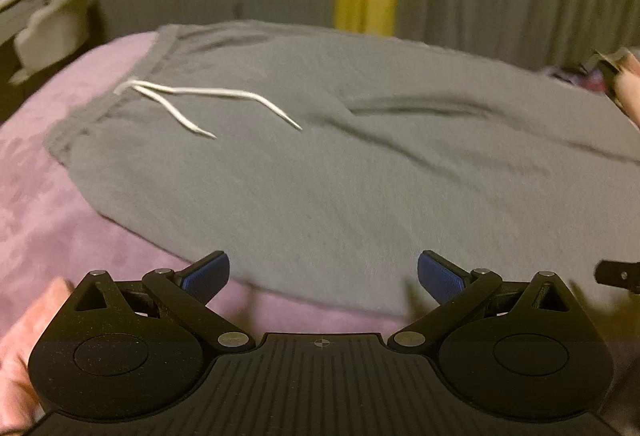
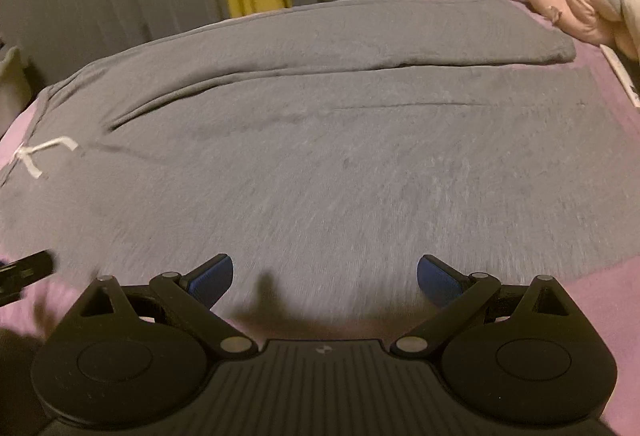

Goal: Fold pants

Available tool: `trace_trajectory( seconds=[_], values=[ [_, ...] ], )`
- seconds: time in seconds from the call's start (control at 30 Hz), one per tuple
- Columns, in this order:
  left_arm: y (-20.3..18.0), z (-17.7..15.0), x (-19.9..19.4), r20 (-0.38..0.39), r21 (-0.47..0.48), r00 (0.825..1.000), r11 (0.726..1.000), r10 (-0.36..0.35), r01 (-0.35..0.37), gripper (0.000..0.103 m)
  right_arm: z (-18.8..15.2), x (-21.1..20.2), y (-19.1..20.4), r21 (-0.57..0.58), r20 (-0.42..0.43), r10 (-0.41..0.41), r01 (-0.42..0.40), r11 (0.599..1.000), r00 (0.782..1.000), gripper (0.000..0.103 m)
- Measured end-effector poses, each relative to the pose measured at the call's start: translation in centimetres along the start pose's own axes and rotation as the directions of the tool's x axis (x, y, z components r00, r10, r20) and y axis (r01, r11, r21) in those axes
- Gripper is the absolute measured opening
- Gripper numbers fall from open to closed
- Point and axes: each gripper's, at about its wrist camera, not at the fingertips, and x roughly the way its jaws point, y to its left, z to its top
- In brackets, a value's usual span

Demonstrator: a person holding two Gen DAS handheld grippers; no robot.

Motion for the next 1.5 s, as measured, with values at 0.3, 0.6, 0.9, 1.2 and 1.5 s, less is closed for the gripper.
trace_trajectory(
  seconds=[0.3, 0.6, 0.9, 1.2, 1.5],
  values=[
    [2.2, 5.7, 4.4, 0.078, -0.132, 0.982, 0.978, 0.173, -0.162, 0.103, 2.7, 6.8, -0.9, 0.003, -0.036, -0.094, 0.094, 0.996, 0.995, 0.099],
    [3.6, 7.9, 10.7, 0.147, -0.271, 0.913, 0.904, 0.379, -0.331, 0.103, 5.2, 7.9, -1.4, -0.044, -0.184, -0.089, 0.083, 0.996, 0.979, 0.098],
    [4.0, 6.6, 12.4, 0.218, -0.233, 0.858, 0.879, 0.465, -0.417, 0.103, 25.4, 14.3, -4.1, 0.204, 0.089, -0.104, 0.084, 0.975, 0.991, 0.053],
    [4.2, 6.1, 14.7, 0.164, -0.193, 0.880, 0.889, 0.446, -0.415, 0.103, 34.9, 26.6, -4.9, 0.439, -0.001, -0.156, 0.141, 0.887, 0.988, 0.052],
    [4.3, 5.6, 15.1, 0.177, -0.208, 0.882, 0.892, 0.437, -0.401, 0.103, 33.4, 28.6, -6.3, 0.512, -0.036, -0.318, 0.291, 0.808, 0.947, 0.014]
  ],
)
